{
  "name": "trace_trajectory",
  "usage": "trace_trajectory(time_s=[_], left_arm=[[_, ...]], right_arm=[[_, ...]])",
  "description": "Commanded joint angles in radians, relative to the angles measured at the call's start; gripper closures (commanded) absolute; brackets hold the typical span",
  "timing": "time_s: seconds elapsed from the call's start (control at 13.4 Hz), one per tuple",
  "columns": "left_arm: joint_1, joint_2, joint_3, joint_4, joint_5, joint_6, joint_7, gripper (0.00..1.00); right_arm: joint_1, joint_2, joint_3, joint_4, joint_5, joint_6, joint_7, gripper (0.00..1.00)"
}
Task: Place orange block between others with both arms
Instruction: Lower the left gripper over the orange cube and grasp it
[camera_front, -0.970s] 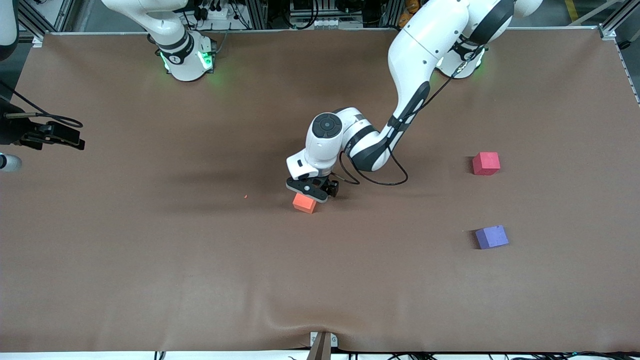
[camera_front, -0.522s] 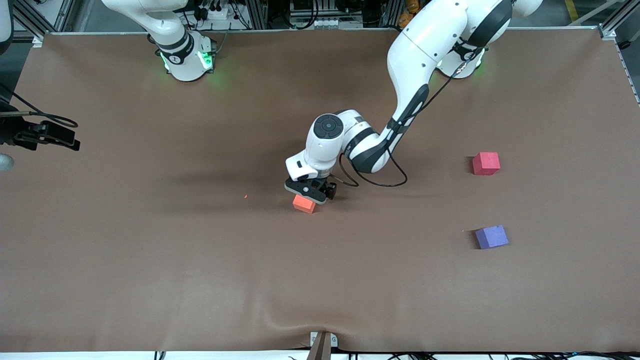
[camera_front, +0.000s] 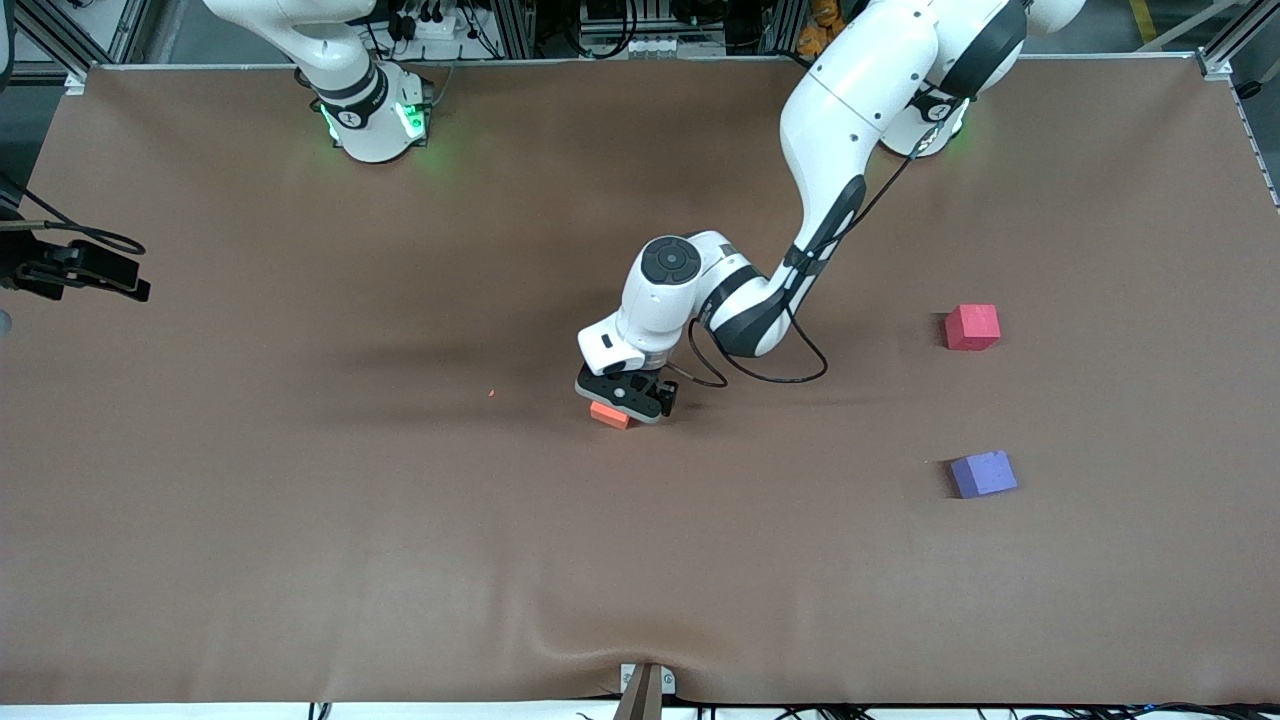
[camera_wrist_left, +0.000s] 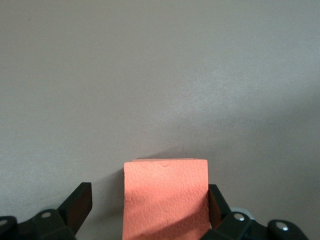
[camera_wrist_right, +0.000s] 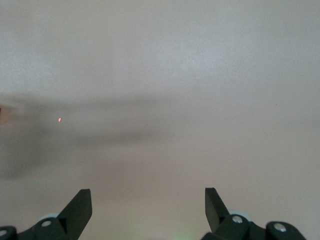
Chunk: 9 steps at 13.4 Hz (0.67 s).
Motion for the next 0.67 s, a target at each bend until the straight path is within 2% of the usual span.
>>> trace_trajectory(time_s=[0.0,0.3,0.37,0.6], left_arm=[[-0.007,0.029,0.001,0.028,0.024,0.025,-0.018,0.00],[-0.026,0.057,0.002,0.028,0.026,0.055,-0.025,0.00],[-0.027,0.063,0.001,0.026,0.027,0.084,-0.025,0.09],[-0.027,0.063,0.002,0.026,0.027,0.091,-0.015,0.47]], right_arm=[[-0.017,-0.005,0.015,0.012,-0.008,-0.010,-0.007,0.00],[-0.011,-0.005,0.017,0.052,-0.004,-0.012,0.003,0.00],[-0.010,-0.005,0.017,0.058,-0.006,-0.013,0.003,0.00],[-0.014,-0.006,0.017,0.060,-0.001,-0.015,-0.004,0.00]])
